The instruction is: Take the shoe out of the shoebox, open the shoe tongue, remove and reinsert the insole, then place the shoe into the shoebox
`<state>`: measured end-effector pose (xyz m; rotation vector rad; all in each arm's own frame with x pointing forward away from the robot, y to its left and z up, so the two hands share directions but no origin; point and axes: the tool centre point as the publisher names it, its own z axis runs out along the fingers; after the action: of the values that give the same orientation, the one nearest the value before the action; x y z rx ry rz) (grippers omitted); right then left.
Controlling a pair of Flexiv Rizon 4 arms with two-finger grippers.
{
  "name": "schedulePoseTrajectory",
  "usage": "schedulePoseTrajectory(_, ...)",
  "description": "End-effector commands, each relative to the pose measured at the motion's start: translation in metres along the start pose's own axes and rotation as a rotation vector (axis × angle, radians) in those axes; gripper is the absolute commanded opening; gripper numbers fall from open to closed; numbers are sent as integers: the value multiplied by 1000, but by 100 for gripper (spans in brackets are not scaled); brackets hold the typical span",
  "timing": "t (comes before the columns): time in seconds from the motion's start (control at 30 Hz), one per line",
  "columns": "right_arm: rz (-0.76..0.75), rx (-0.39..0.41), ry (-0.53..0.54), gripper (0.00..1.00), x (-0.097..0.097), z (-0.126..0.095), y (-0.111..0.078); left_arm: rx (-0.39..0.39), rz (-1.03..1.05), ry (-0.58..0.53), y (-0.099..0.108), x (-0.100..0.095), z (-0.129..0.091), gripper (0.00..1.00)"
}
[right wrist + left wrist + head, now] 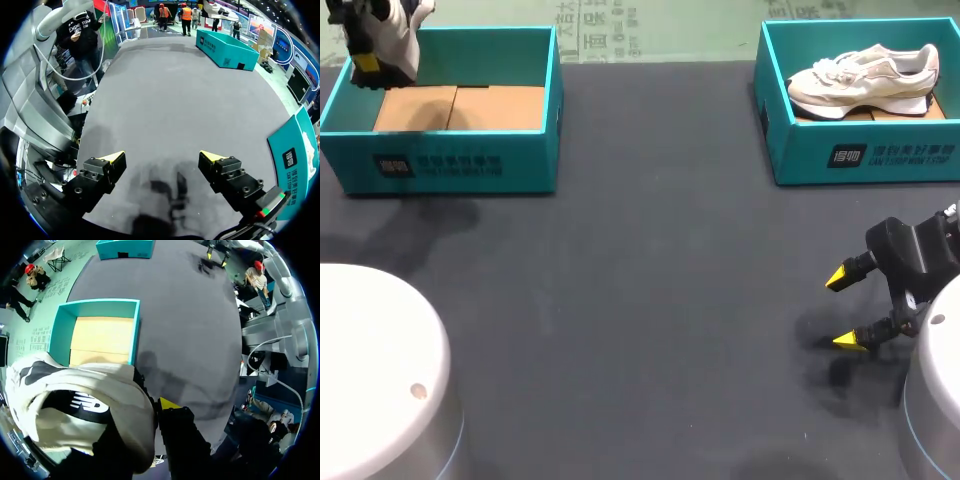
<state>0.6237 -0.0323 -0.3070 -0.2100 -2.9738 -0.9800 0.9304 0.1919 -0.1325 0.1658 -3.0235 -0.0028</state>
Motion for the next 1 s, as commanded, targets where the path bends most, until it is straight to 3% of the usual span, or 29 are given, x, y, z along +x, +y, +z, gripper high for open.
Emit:
schedulePoseTrajectory(0.03, 1, 2, -3, 100, 2, 0, 0, -6, 0, -1, -2, 0, -2, 0)
schedulePoseTrajectory(0.1, 1, 2, -3, 100, 2, 0, 0, -6, 0, -1, -2, 0, -2, 0)
schedulePoseTrajectory(0.17, 1, 2, -3, 100, 2, 0, 0, 22, 7, 52, 2, -13, 0, 0)
schedulePoseTrajectory(0.47, 1, 2, -3, 100, 2, 0, 0, 27, -57, 62, 69, -85, 16, 0)
schedulePoseTrajectory(0.63, 1, 2, -3, 100, 2, 0, 0, 11, -43, 54, 98, -110, 23, 0)
schedulePoseTrajectory(0.8, 1, 2, -3, 100, 2, 0, 0, 4, -25, 68, 117, -119, 29, 0)
schedulePoseTrajectory(1.0, 1, 2, -3, 100, 2, 0, 0, 9, 94, 82, 124, -119, 31, 0)
